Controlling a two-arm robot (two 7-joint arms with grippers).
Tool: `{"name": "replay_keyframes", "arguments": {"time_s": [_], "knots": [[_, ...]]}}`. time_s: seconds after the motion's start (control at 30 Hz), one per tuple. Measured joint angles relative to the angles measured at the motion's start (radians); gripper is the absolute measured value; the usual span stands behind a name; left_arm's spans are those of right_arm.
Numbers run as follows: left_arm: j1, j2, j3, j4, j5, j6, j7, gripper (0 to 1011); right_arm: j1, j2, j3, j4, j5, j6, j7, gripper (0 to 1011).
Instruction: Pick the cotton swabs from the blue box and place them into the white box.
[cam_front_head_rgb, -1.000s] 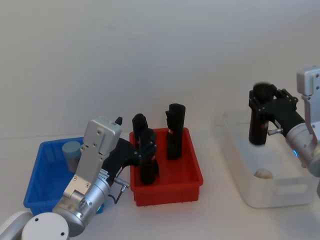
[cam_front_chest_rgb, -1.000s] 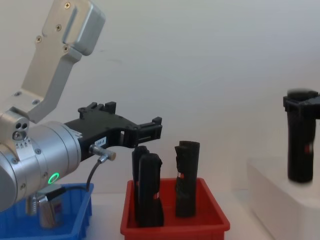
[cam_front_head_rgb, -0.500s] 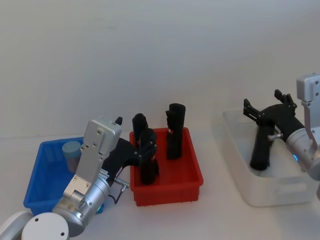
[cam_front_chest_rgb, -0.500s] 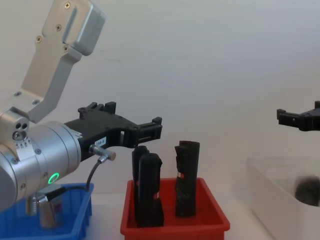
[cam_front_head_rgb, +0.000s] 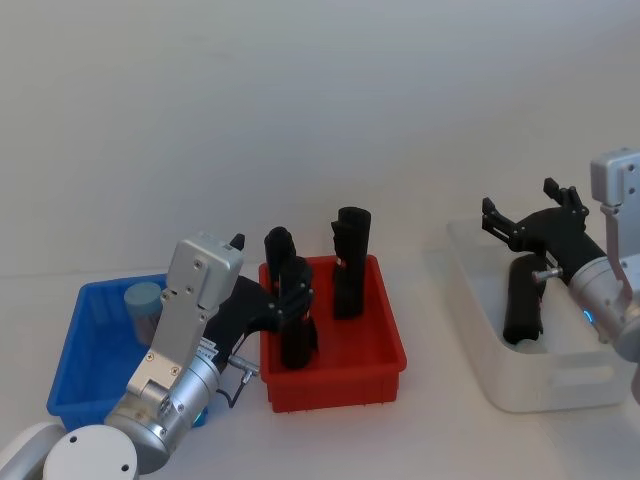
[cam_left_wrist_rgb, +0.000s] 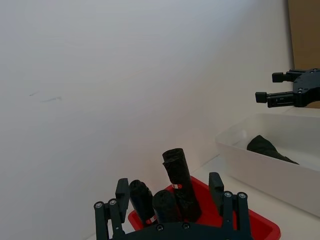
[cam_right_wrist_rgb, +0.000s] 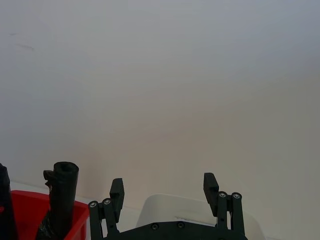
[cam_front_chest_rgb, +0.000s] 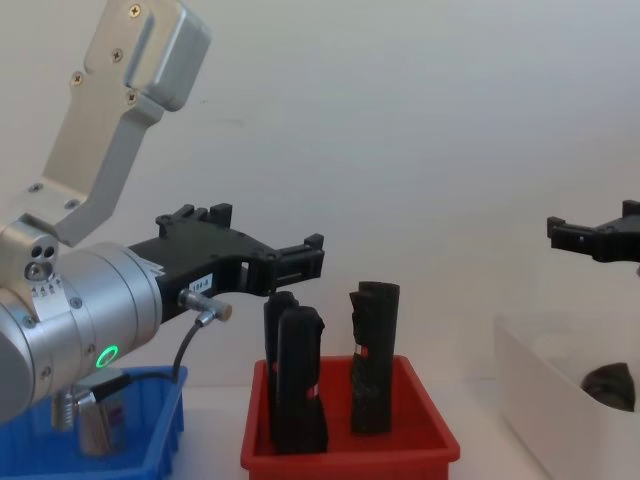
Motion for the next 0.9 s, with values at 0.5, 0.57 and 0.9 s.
{"name": "replay_keyframes", "arguments": {"time_s": [0.5,0.57,0.9], "knots": [[0.0,0.0,0.0,0.0,0.0,0.0,0.0,1004,0.001,-0.001,-0.001,0.005,0.0,-0.01,0.008,1002],[0.0,0.0,0.0,0.0,0.0,0.0,0.0,1004,0.002,-0.001,-0.001,0.005,0.0,-0.011,0.008,1002],[0.0,0.0,0.0,0.0,0.0,0.0,0.0,1004,0.002,-0.001,-0.001,0.006,0.0,-0.012,0.01,1002]]}}
